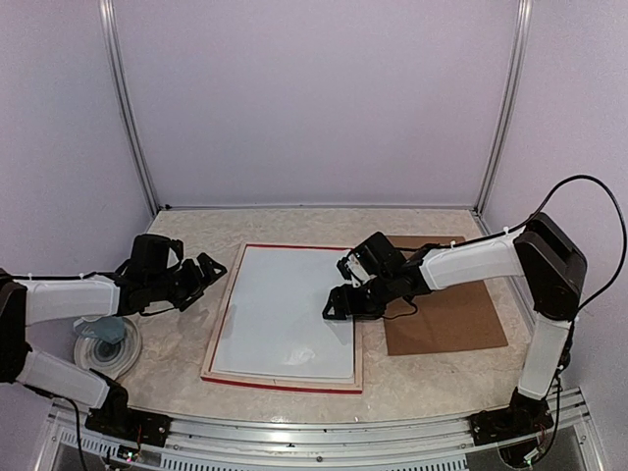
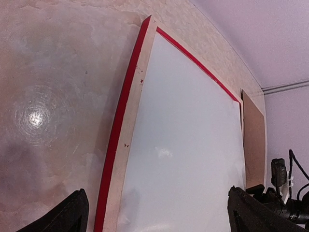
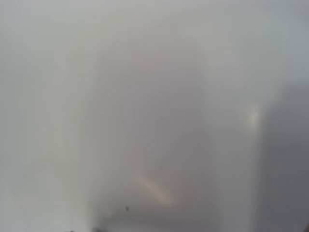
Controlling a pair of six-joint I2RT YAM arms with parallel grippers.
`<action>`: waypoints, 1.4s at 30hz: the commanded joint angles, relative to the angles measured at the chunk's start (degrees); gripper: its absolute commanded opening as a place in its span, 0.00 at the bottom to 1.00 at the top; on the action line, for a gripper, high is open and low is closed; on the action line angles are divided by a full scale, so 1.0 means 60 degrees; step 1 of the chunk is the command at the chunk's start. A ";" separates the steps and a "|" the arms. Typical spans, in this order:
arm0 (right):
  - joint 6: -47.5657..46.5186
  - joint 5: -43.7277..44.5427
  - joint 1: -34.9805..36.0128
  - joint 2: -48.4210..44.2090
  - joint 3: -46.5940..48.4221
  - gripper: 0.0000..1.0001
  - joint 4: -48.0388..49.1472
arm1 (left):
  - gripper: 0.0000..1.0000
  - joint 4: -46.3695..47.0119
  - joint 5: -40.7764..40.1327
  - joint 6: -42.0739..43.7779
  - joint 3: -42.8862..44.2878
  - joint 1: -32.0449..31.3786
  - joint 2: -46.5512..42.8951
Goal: Put the photo into the frame
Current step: Place the photo on the mat board, then move the backboard to the frame body.
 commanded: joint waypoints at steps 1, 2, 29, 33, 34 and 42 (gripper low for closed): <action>-0.0367 0.0785 0.0123 -0.0500 0.0214 0.72 -0.0588 | 0.99 0.0282 -0.0106 -0.0015 0.0066 -0.0071 0.0075; -0.0433 0.0898 0.0123 -0.0551 0.0228 0.73 -0.0671 | 0.99 0.0282 -0.0106 -0.0011 0.0066 -0.0074 0.0078; -0.1186 0.1792 -0.1604 -0.2810 -0.0869 0.99 -0.0905 | 0.99 -0.0964 -0.2000 0.1123 0.2077 -0.2276 0.0685; -0.0925 0.1404 -0.2537 -0.3452 -0.1716 0.99 -0.0523 | 0.99 -0.0927 -0.2062 0.1255 0.2588 -0.2857 0.1625; -0.0890 0.1310 -0.2870 -0.3632 -0.1918 0.99 -0.0436 | 0.99 -0.0900 -0.2012 0.1259 0.2780 -0.2955 0.1805; -0.0876 0.1135 -0.4621 -0.4393 -0.2818 0.99 -0.0260 | 0.99 -0.0901 -0.1426 0.1364 0.4683 -0.3869 0.3663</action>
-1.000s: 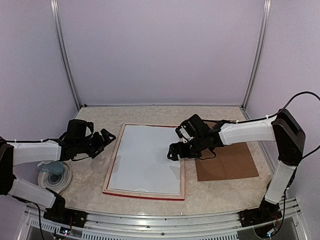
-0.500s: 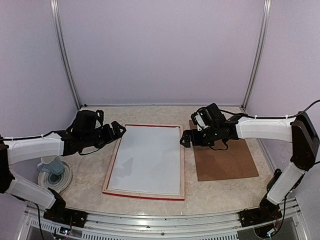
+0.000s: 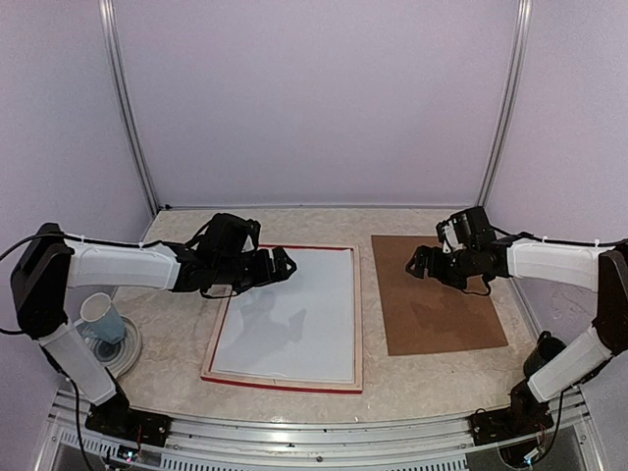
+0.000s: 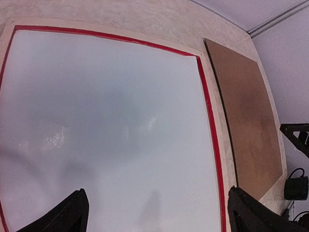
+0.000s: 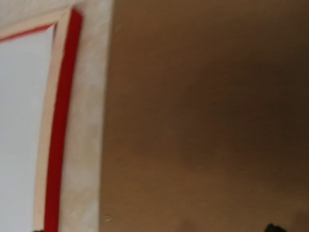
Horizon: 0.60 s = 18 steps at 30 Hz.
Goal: Put the photo into the frame
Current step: Move the backboard to the frame body.
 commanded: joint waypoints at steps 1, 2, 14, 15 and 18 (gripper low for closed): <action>0.0045 -0.0300 -0.0855 -0.0444 -0.0478 0.99 0.0361 | 0.99 -0.0014 0.0455 0.0288 0.1300 -0.0552 0.0778; 0.0033 -0.0425 -0.1149 -0.0465 -0.0584 0.99 0.0401 | 0.99 -0.0051 0.0524 0.0317 0.1585 -0.0673 0.1077; -0.0468 -0.1152 -0.3852 -0.0609 -0.1625 0.99 0.0922 | 0.99 -0.1703 0.0506 0.0788 0.5279 -0.2369 0.3520; -0.0504 -0.1144 -0.4019 -0.0623 -0.1706 0.99 0.0936 | 0.99 -0.1908 0.0472 0.0772 0.5592 -0.2464 0.3799; -0.0603 -0.1101 -0.4394 -0.0696 -0.1917 0.99 0.1026 | 0.99 -0.2599 0.0212 0.0608 0.6653 -0.2820 0.4369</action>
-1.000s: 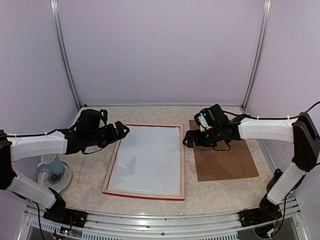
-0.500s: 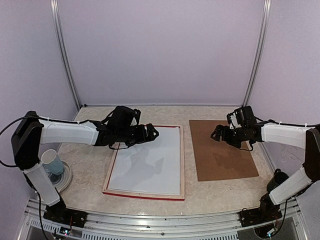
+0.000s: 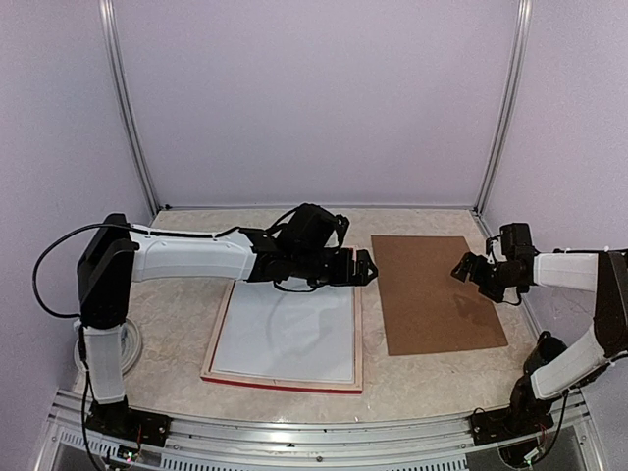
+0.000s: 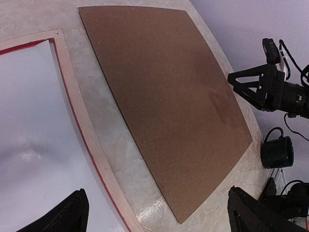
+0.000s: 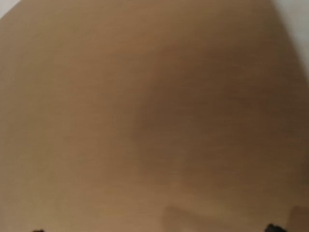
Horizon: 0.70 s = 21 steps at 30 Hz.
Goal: Put the photo into the frame
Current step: Move the backboard to the frame body.
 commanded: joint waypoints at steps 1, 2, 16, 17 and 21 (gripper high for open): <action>-0.0338 0.0007 -0.0616 -0.0292 -0.0348 0.99 0.0236 | 0.99 -0.1453 -0.0508 -0.0017 0.1576 -0.0493 0.0918; -0.0401 0.0070 -0.0704 -0.0321 -0.0386 0.99 0.0234 | 0.99 -0.1742 -0.0713 -0.0133 0.1984 -0.0603 0.1107; -0.0538 0.0181 -0.1361 -0.0342 -0.0675 0.99 0.0715 | 0.99 -0.3866 -0.1419 -0.1287 0.6445 -0.1186 0.4350; -0.0515 0.0106 -0.1367 -0.0320 -0.0683 0.99 0.0777 | 0.99 -0.3820 -0.1477 -0.1291 0.6516 -0.1180 0.4487; -0.0477 -0.0163 -0.1384 -0.0178 -0.0659 0.99 0.0994 | 0.99 -0.3785 -0.1898 -0.1318 0.6696 -0.1141 0.4796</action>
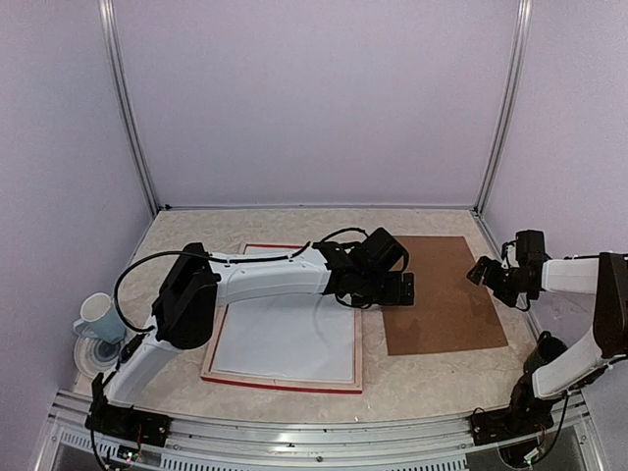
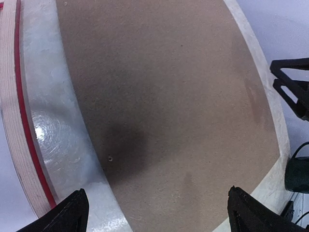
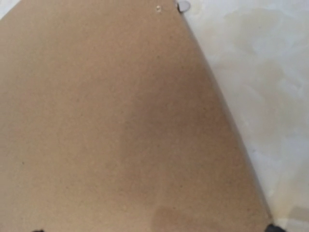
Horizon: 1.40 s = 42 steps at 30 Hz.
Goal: Put the photo into the frame
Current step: Move the backboard to the frame body.
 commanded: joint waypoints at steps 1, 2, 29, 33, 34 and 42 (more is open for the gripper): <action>-0.0014 -0.0286 -0.0137 0.0003 -0.0071 0.99 0.0443 | 0.99 -0.0345 -0.0630 -0.0159 0.0412 0.0091 0.0403; -0.0017 -0.0306 -0.0130 0.0030 -0.0048 0.99 0.0467 | 0.99 -0.0340 -0.0656 -0.0175 0.0436 0.0139 0.0454; 0.0008 0.0049 -0.0141 0.0815 0.0098 0.99 0.1025 | 0.99 0.0662 0.0457 -0.0554 0.0585 0.0347 0.1539; -0.0057 0.0763 -0.0174 0.0730 0.0297 0.99 0.0675 | 0.99 0.0825 0.0734 -0.0639 0.0584 0.0362 0.1624; -0.0059 0.0899 -0.0202 0.0760 0.0311 0.99 0.0617 | 0.99 0.0836 0.0756 -0.0668 0.0585 0.0362 0.1628; -0.0061 0.0221 -0.0293 0.1526 0.0283 0.99 0.0804 | 0.99 0.1027 0.0860 -0.0670 0.0386 0.0372 0.1572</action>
